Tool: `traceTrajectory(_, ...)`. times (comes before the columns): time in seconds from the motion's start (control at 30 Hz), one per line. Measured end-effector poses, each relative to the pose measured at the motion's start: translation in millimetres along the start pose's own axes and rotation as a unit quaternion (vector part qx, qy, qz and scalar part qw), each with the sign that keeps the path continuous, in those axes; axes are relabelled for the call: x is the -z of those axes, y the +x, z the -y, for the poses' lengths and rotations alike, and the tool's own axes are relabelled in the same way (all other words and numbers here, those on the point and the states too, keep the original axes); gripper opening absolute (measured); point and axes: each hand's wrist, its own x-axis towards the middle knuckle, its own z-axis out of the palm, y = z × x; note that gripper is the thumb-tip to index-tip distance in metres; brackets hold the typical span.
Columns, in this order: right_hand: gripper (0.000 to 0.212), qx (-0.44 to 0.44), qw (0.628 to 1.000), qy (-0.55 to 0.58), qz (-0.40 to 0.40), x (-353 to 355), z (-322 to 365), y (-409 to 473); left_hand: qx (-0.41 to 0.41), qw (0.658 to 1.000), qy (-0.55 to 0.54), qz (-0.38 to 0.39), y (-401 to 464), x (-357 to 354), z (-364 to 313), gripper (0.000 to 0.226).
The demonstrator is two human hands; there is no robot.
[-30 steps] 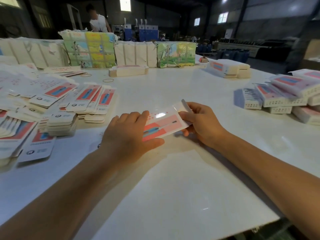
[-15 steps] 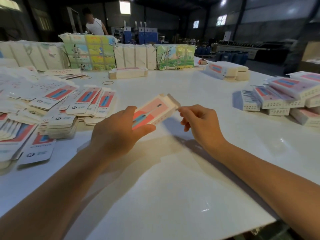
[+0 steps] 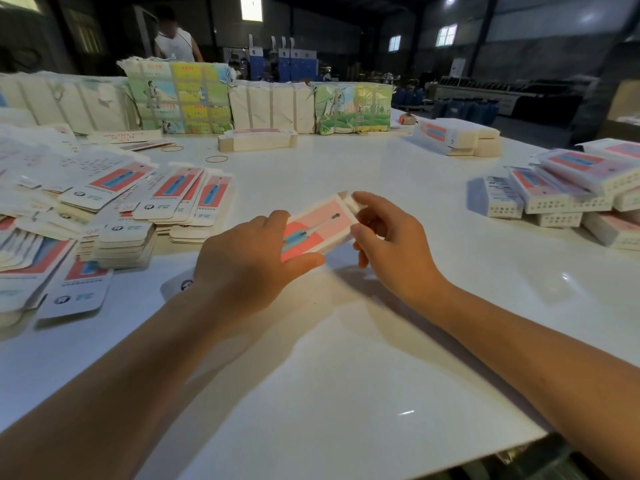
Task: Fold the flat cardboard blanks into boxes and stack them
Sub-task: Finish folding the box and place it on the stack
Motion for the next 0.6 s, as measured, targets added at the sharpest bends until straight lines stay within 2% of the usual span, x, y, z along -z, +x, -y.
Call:
traceTrajectory(0.07,0.054,-0.056,0.998,0.022,0.034,-0.1,-2.2,2.4,-0.018,0.999,0.035,-0.004,-1.2,-0.9,-1.6,0.059)
traceTrajectory(0.13,0.06,-0.089,0.994,0.019,0.059,-1.0,-4.2,4.2,-0.046,0.997,0.067,-0.013,-3.2,-2.0,-3.1,0.064)
traceTrajectory(0.2,0.052,-0.096,0.993,0.015,0.062,-1.2,-5.3,4.3,-0.061,0.995,0.081,-0.021,-4.4,-2.4,-4.5,0.066)
traceTrajectory(0.3,0.024,-0.08,0.995,0.022,0.05,-0.9,-6.7,4.5,-0.062,0.995,0.078,-0.028,-5.0,-2.0,-5.7,0.067)
traceTrajectory(0.33,0.021,-0.072,0.996,0.022,0.053,-0.8,-6.4,4.3,-0.064,0.994,0.082,-0.031,-4.9,-2.1,-6.1,0.067)
traceTrajectory(0.47,0.024,-0.058,0.996,0.001,0.07,-1.8,-6.5,4.7,-0.079,0.99,0.115,-0.037,-5.0,-5.7,-7.4,0.07)
traceTrajectory(0.6,0.022,-0.048,0.995,-0.02,0.08,-0.8,-7.5,4.0,-0.077,0.991,0.104,-0.04,-5.6,-5.3,-8.9,0.079)
